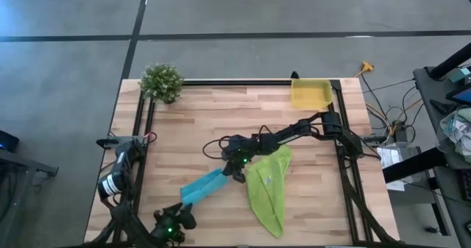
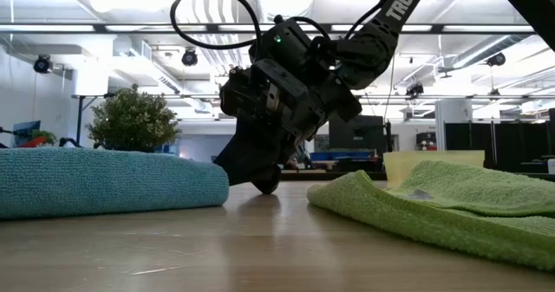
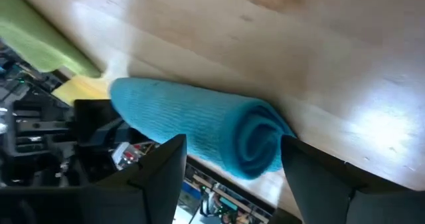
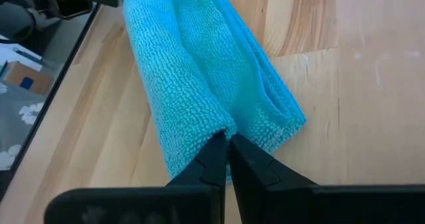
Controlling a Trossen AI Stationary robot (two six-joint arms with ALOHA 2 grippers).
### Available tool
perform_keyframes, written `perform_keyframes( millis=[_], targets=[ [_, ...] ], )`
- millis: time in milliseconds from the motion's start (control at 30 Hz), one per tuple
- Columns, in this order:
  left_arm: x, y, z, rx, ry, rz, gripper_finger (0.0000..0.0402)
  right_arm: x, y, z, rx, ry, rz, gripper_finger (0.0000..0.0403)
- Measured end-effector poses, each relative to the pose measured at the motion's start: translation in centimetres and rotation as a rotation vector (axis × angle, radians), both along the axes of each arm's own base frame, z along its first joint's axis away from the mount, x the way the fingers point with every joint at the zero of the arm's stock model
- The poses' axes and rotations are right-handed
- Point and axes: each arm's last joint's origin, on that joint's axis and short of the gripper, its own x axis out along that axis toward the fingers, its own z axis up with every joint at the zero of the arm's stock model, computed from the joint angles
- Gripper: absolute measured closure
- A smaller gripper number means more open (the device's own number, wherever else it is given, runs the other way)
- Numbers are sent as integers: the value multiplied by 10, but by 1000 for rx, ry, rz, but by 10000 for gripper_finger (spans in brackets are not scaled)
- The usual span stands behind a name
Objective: Roll microfiber towels into tight, uniform cylinder then place into a basket
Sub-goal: Roll the blue microfiber towel
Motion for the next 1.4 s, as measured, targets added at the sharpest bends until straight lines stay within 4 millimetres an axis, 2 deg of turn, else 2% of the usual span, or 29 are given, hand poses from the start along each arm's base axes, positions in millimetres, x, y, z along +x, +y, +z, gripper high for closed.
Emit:
perform_keyframes(
  millis=[267, 533, 867, 1033, 1333, 1400],
  targets=[
    [4, -7, 4, -48, -49, -13, 173, 0, 0, 0, 0, 0, 3, 391],
    [4, 0, -2, -8, -60, -24, 173, 0, 0, 0, -5, 0, 8, 391],
    [7, -1, -4, -40, -84, -18, 179, 0, 0, 0, -5, 0, 8, 391],
    [11, 2, -7, -101, -155, 71, 227, 0, 1, 0, -5, -1, 9, 391],
    [6, 11, -8, -144, -250, 241, 381, 0, 1, 1, -3, -3, 10, 391],
    [5, 14, -9, -155, -287, 285, 394, 0, 1, 2, 2, -7, 14, 391]
  ],
)
